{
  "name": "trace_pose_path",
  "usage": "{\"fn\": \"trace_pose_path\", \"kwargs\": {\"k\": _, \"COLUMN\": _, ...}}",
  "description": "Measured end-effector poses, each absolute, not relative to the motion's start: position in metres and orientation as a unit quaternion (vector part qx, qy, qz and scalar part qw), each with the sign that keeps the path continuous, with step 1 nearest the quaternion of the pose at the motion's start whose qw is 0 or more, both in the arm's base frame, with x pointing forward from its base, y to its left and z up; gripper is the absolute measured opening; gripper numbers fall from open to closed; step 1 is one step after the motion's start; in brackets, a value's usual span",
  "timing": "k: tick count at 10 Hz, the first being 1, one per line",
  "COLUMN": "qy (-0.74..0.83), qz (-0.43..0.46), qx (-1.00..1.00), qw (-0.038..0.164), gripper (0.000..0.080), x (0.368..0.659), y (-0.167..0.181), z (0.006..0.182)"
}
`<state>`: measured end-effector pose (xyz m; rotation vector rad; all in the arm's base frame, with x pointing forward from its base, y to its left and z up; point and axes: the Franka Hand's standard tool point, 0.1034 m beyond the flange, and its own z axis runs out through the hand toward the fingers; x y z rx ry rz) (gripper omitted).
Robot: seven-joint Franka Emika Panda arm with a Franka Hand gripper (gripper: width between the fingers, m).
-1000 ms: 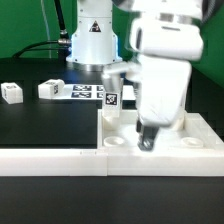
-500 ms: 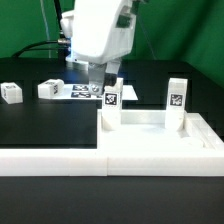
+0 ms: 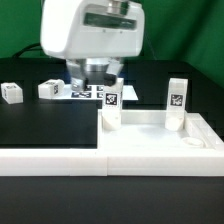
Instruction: Assemble square table
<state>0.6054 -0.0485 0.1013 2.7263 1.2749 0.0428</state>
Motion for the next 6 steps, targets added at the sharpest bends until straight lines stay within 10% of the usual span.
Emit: {"fn": "trace_pose_path", "kwargs": {"k": 6, "qy": 0.192, "qz": 0.018, "qx": 0.981, "qw": 0.038, "gripper": 0.0649, "x": 0.563, "y": -0.075, "z": 0.106}}
